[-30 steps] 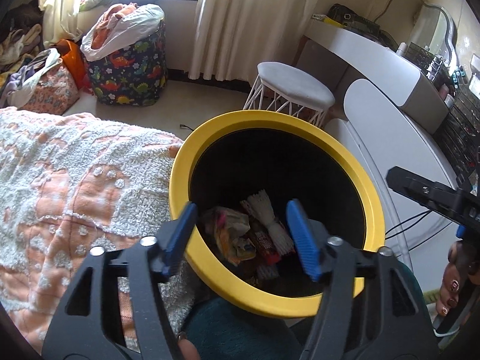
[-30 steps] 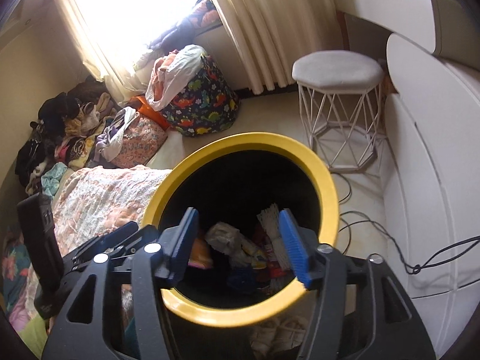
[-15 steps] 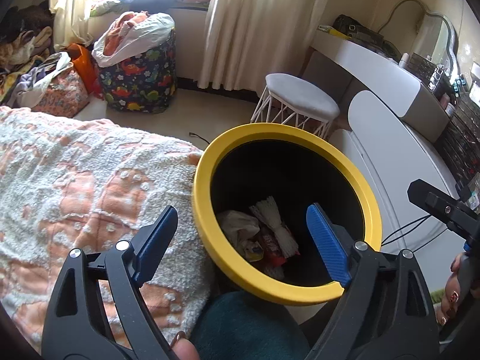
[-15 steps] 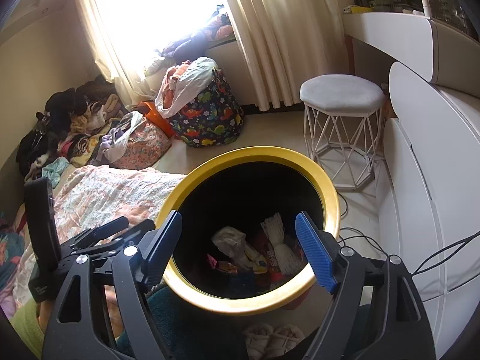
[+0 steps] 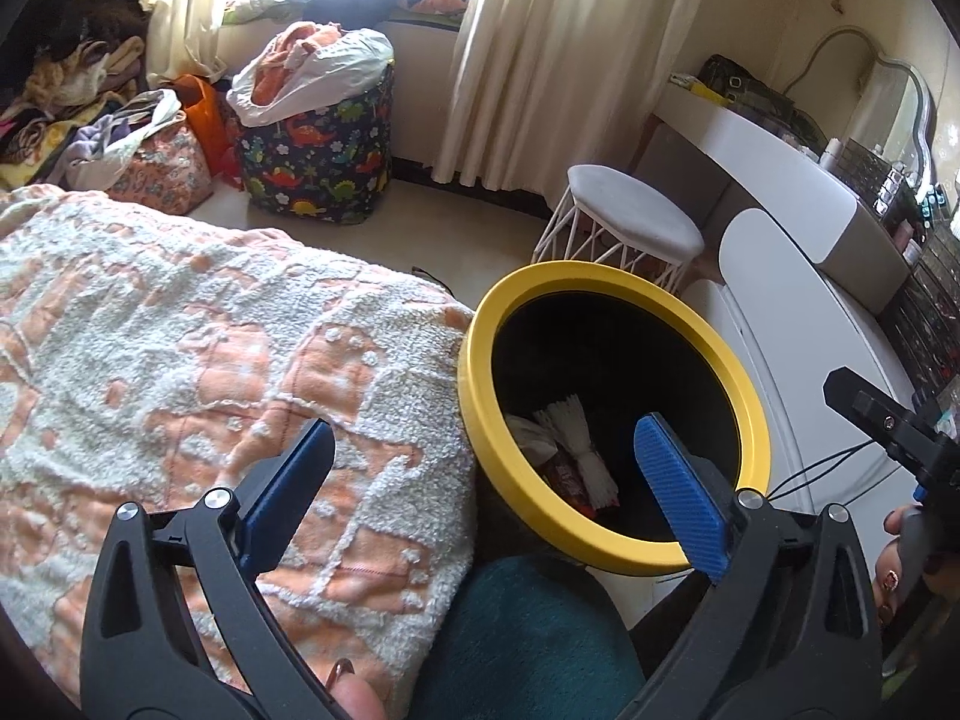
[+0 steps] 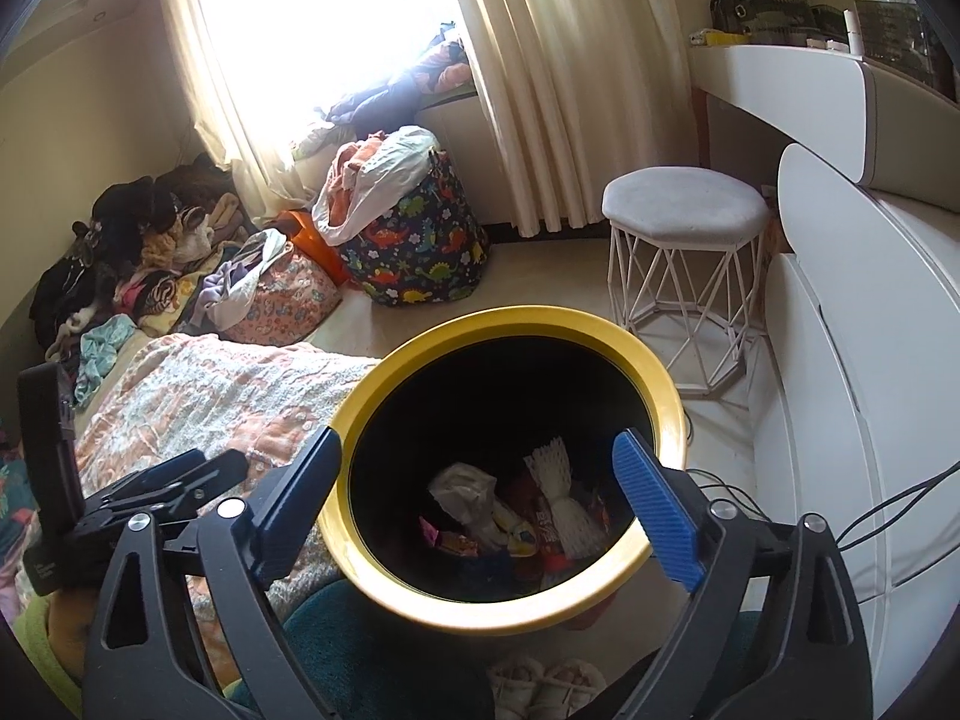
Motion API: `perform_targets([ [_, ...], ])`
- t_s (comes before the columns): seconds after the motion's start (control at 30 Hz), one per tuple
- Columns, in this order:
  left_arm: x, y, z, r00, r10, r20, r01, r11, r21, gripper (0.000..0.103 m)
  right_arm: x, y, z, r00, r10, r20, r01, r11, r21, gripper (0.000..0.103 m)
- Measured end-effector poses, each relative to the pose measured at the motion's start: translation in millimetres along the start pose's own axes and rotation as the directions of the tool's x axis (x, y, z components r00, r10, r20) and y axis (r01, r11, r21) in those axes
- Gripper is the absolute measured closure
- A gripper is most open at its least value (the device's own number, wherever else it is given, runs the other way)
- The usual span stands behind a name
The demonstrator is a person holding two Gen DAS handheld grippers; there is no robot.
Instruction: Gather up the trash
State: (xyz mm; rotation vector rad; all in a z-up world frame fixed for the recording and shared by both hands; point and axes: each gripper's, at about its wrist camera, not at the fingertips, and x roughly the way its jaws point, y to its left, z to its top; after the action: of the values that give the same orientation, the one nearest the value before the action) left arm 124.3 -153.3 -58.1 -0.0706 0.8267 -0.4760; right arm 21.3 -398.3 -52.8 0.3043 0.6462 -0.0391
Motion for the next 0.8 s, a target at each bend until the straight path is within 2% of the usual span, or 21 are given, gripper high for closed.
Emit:
perform_targets([
  [0.3, -29.7, 12.2, -2.3, 0.997, 0.056, 0.050, -0.054, 0.998, -0.043, 0.011, -5.1, 11.3, -3.1, 0.999, 0.016, 0.035, -0.015, 1.000, -0.012, 0.007],
  [0.5, -48.8, 23.9, -6.9, 0.989, 0.126, 0.077, -0.121, 0.991, -0.059, 0.011, -12.9, 21.6, -6.2, 0.995, 0.046, 0.084, -0.044, 0.999, -0.018, 0.007],
  [0.67, -64.3, 29.3, -15.5, 0.976, 0.186, 0.117, -0.181, 0.982, -0.049, 0.011, -21.3, 32.4, -9.5, 0.988, 0.060, 0.140, -0.055, 0.998, -0.039, 0.007],
  [0.8, -80.1, 32.0, -23.9, 0.955, 0.227, 0.190, -0.222, 0.974, -0.045, 0.011, -31.2, 42.2, -16.9, 0.978, 0.047, 0.204, -0.035, 0.997, -0.063, 0.007],
])
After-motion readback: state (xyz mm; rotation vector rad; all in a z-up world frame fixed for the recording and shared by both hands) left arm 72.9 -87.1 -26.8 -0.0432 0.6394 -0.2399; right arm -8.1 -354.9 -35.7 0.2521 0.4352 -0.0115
